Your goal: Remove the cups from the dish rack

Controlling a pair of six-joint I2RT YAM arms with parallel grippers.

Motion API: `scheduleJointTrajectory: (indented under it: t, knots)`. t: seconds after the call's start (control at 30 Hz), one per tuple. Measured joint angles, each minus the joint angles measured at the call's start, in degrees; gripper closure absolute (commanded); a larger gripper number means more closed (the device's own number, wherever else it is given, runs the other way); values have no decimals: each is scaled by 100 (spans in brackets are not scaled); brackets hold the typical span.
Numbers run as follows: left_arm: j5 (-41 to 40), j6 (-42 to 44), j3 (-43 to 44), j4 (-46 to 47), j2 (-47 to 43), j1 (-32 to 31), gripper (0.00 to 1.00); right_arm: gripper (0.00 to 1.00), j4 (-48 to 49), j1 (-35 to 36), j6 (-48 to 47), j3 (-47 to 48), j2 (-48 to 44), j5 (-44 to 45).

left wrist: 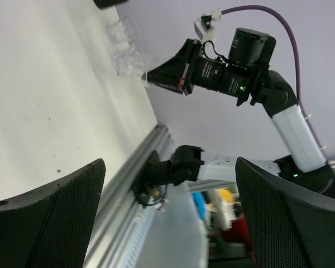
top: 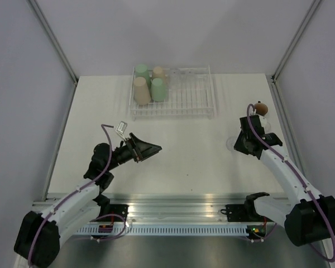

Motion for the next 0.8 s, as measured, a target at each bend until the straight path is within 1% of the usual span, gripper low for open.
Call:
scheduleJointTrajectory:
  t: [0.1, 0.17, 0.33, 0.57, 0.8]
  knots:
    - [-341, 776, 326, -1248, -999, -2, 0, 99, -74, -92, -11, -131, 72, -125]
    - [-472, 1158, 431, -1818, -1373, -2, 0, 99, -166, -140, 11, -223, 133, -120]
    - [-538, 1617, 431, -2695, -1491, -2, 0, 99, -313, -734, 140, -345, 127, -142]
    - [-535, 1832, 291, -3174, -1491, -2, 0, 99, -597, -1521, 570, -356, -289, 85]
    - [-535, 1919, 284, -3198, -1526, -2, 0, 99, -555, -2592, 673, -785, -162, -186]
